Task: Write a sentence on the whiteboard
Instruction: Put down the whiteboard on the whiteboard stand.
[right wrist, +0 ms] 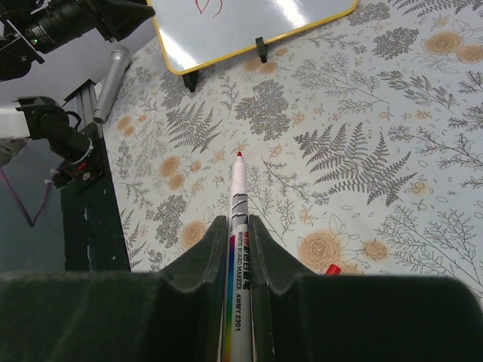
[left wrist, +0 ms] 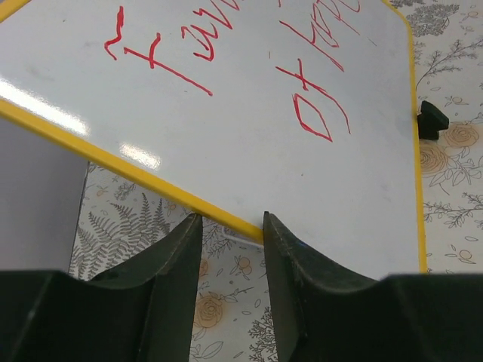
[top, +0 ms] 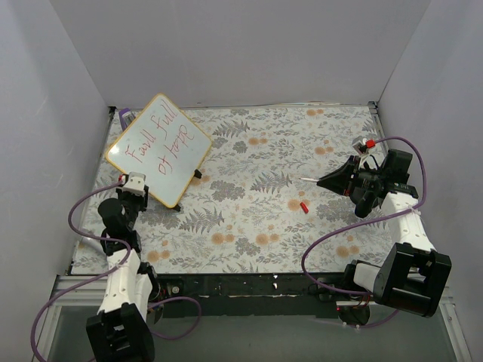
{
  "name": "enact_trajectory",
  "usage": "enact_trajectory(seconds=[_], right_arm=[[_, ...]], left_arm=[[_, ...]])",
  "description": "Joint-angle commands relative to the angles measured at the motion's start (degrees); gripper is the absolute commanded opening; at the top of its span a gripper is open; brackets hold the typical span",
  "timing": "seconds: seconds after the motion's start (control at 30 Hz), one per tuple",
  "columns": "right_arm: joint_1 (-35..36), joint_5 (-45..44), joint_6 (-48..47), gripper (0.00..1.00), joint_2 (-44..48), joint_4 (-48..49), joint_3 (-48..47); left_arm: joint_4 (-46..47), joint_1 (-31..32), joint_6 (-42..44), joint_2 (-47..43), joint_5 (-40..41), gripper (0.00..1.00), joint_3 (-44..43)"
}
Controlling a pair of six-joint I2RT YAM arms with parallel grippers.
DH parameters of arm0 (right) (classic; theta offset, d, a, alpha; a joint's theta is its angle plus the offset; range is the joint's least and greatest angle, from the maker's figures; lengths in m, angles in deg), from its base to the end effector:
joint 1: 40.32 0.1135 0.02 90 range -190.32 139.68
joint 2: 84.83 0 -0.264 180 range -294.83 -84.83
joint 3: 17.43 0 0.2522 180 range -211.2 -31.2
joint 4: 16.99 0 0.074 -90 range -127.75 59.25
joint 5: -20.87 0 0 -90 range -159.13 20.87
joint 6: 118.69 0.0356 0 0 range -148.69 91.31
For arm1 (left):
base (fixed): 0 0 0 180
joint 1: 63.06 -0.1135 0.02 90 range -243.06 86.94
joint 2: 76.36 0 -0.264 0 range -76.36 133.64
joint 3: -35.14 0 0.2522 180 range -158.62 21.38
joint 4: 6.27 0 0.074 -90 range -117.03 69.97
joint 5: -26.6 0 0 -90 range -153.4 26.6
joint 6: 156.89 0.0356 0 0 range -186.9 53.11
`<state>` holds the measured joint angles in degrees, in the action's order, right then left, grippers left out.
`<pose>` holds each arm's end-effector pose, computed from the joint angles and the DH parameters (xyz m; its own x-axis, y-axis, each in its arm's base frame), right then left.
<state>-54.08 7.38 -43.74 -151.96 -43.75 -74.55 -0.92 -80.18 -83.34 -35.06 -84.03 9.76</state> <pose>0.2333 -0.0215 0.2636 -0.3794 0.0306 -0.9247 -0.8280 0.4347 0.3541 0.1659 0.0380 0.1989 -0.1839 -0.3339 -0.9245 0.0036 0.9403 -0.3404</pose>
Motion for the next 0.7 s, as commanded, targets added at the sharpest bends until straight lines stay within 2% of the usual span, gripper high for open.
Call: enact_trajectory(seconds=[0.0, 0.07, 0.1, 0.23, 0.47, 0.5, 0.53, 0.6, 0.67], right_arm=[[0.2, 1.5, -0.5, 0.01, 0.2, 0.0, -2.1], [0.2, 1.5, -0.5, 0.01, 0.2, 0.0, -2.1], [0.2, 1.4, -0.6, 0.01, 0.1, 0.0, -2.1], [0.2, 1.3, -0.6, 0.01, -0.1, 0.1, -2.1], [0.2, 0.9, -0.5, 0.01, -0.4, 0.1, -2.0], [0.2, 0.8, -0.6, 0.01, -0.5, 0.1, -2.0], [0.2, 0.7, -0.7, 0.01, -0.4, 0.1, -2.0], [0.2, 0.8, -0.7, 0.01, -0.4, 0.0, -2.0], [0.2, 0.8, -0.6, 0.01, -0.5, 0.1, -2.0]], left_arm=[[-0.5, 0.0, 1.6, -2.2, -2.8, 0.28, -1.6], [-0.7, 0.0, 1.3, -2.5, -3.9, 0.23, -2.5], [-1.0, 0.0, 1.2, -2.5, -4.7, 0.16, -3.0], [-2.1, 0.0, 0.4, -2.7, -7.6, 0.00, -5.2], [-3.6, -0.1, -1.9, -3.7, -9.4, 0.00, -6.6], [-3.6, -0.1, -2.2, -4.2, -9.3, 0.01, -6.4], [-3.5, -0.1, -3.0, -4.6, -8.8, 0.13, -6.3], [-2.9, -0.1, -5.6, -6.1, -8.3, 0.17, -6.5], [-3.1, 0.0, -7.2, -7.1, -8.0, 0.29, -6.9]])
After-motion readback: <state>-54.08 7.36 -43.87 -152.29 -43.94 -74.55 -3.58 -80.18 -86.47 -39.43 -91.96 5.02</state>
